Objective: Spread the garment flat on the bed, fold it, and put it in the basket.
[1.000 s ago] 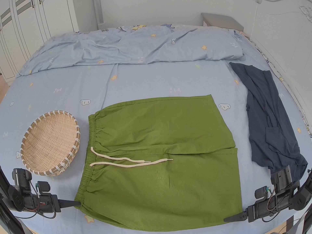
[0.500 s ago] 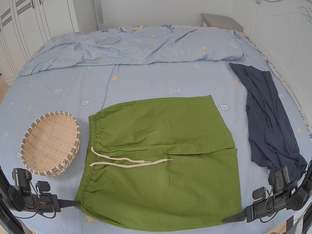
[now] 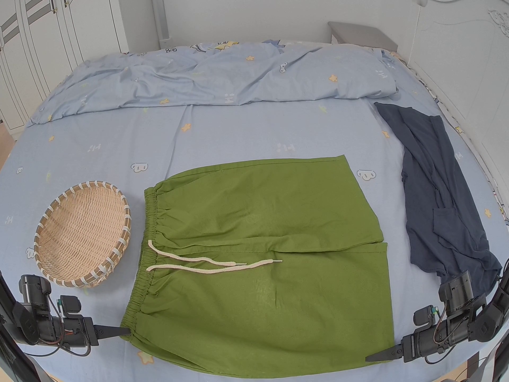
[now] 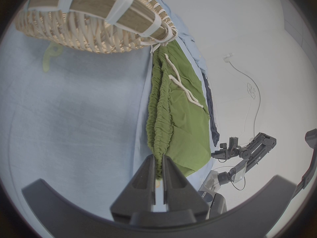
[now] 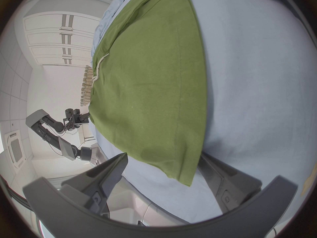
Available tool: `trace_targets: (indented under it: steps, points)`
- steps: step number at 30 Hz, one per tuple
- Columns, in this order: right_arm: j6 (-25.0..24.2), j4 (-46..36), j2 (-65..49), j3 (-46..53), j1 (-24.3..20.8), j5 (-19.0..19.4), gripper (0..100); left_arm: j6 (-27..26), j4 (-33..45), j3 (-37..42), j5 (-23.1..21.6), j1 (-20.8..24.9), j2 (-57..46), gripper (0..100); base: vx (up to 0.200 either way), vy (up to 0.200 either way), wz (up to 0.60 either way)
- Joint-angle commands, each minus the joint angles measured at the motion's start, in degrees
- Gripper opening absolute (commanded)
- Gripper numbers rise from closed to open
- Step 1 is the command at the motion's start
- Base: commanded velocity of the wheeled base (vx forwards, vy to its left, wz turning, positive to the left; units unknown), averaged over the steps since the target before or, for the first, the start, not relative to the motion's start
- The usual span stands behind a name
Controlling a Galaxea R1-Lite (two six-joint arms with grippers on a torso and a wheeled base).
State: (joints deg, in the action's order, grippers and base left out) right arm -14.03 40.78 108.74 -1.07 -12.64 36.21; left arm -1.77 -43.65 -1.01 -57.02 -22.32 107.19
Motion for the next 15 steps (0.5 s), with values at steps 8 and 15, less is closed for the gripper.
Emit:
trace_targets:
  steps: [8,15]
  points:
    - [0.58,-7.03,-6.7,1.07,2.89,0.09,0,0.01,-0.03,0.92,-0.03,-0.44,-0.05,0,0.0,0.0,0.0]
    - [0.58,-6.15,-6.08,0.28,1.3,0.27,0,0.01,0.15,0.92,-0.03,-0.44,-0.23,0,0.0,0.0,0.0]
